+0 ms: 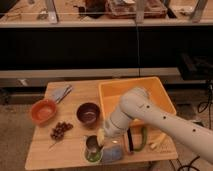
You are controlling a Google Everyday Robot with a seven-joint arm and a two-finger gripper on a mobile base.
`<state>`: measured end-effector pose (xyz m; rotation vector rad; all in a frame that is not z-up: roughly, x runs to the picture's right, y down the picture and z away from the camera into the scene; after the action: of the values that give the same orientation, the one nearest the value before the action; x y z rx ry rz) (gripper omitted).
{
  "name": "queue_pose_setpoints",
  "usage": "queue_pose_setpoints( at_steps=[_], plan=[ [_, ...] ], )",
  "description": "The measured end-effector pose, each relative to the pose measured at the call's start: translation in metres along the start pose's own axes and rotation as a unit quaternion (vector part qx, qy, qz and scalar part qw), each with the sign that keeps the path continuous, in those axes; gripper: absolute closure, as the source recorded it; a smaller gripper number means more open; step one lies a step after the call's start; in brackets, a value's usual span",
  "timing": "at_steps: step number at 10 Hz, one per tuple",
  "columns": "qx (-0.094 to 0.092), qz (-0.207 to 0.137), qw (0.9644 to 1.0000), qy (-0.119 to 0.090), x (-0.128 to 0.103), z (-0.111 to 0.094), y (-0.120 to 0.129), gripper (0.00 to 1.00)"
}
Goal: Stack cups into tray
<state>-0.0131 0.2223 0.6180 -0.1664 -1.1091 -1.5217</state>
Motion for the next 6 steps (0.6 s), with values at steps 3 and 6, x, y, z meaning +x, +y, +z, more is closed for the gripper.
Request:
queue_pose_setpoints(
  at_steps=[3,6],
  plan=[
    [-0.004,0.009,0.9999,0.007,0.0009,0.0058,0.0004,0.23],
    [-0.001,0.035,0.9991,0.024,0.0010,0.0067,0.0036,0.23]
  ],
)
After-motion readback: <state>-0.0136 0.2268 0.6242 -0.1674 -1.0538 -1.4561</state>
